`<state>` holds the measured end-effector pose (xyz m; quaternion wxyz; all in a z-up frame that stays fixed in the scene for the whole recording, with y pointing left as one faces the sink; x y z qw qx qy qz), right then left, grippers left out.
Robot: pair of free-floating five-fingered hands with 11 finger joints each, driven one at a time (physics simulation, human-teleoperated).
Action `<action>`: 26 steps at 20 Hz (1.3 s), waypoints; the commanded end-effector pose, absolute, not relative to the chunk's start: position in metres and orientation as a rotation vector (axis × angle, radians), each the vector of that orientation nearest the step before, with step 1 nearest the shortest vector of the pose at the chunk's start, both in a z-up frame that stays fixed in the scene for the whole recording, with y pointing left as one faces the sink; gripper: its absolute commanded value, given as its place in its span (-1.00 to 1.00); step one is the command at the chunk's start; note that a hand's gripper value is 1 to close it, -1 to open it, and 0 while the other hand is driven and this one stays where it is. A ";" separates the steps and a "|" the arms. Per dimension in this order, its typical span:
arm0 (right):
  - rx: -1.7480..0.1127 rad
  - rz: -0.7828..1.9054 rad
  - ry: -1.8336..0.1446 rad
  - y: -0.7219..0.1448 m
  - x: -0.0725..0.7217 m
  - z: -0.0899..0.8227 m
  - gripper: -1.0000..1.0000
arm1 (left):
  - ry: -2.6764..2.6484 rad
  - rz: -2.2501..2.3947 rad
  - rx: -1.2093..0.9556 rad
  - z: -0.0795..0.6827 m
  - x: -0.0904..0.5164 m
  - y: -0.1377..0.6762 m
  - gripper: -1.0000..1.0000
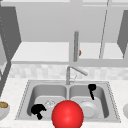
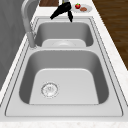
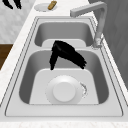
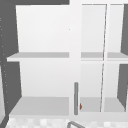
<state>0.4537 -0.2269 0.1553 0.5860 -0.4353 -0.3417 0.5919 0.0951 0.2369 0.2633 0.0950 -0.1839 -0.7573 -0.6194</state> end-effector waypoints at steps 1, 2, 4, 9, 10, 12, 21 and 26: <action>-0.894 1.341 -0.866 -0.227 0.434 0.155 -1.00 | -2.245 -1.836 -0.545 0.263 0.095 0.237 0.00; -0.878 1.331 -0.877 -0.227 0.428 0.155 -1.00 | -2.245 -1.836 -0.545 0.263 0.095 0.237 0.00; -0.855 1.301 -0.894 -0.227 0.408 0.158 -1.00 | -2.245 -1.836 -0.545 0.263 0.095 0.237 0.00; -0.791 1.260 -0.941 -0.226 0.370 0.167 -1.00 | -2.245 -1.836 -0.545 0.263 0.095 0.237 0.00; -0.779 1.252 -0.950 -0.226 0.362 0.169 -1.00 | -2.245 -1.836 -0.545 0.263 0.095 0.237 0.00; -0.757 1.235 -0.964 -0.226 0.346 0.173 -1.00 | -2.245 -1.836 -0.545 0.263 0.095 0.237 0.00; -0.665 1.163 -1.035 -0.226 0.281 0.187 -1.00 | -2.245 -1.836 -0.545 0.263 0.095 0.237 0.00; -0.633 1.140 -1.057 -0.226 0.246 0.204 -1.00 | -2.245 -1.836 -0.545 0.263 0.095 0.237 0.00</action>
